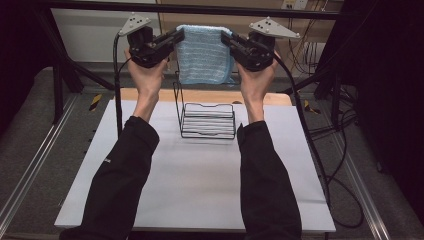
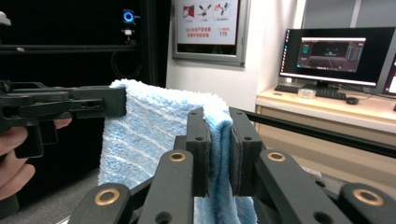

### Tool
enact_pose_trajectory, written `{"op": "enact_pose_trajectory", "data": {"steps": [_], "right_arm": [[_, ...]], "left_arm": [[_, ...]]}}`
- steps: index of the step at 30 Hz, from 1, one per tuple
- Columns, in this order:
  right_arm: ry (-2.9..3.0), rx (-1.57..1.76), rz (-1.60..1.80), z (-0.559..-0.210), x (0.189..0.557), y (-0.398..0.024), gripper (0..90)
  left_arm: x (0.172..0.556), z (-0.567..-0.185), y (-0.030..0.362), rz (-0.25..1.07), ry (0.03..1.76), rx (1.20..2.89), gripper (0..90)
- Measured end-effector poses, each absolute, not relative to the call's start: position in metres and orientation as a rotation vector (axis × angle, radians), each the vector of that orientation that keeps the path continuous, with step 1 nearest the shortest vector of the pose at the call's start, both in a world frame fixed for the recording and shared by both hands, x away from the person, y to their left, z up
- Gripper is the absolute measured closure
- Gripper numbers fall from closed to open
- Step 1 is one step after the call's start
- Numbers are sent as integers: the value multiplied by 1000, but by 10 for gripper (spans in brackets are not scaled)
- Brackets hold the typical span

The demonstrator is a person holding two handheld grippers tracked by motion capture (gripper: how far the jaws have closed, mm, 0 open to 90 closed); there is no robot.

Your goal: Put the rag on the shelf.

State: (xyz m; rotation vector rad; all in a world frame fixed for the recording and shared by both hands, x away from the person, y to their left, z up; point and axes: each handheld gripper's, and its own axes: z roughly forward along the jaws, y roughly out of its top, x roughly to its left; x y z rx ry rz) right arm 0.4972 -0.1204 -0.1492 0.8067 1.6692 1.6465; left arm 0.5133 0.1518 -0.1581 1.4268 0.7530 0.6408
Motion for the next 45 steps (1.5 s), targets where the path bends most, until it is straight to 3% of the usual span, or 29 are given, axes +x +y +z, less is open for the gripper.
{"op": "enact_pose_trajectory", "data": {"steps": [24,45], "right_arm": [[1669,820,1618,-160,531,-130,811],[1773,858,1602,-218,514,-134,807]], "left_arm": [[545,-168,140,656,751,1483,812],[524,-220,150,591,697,1594,810]]}}
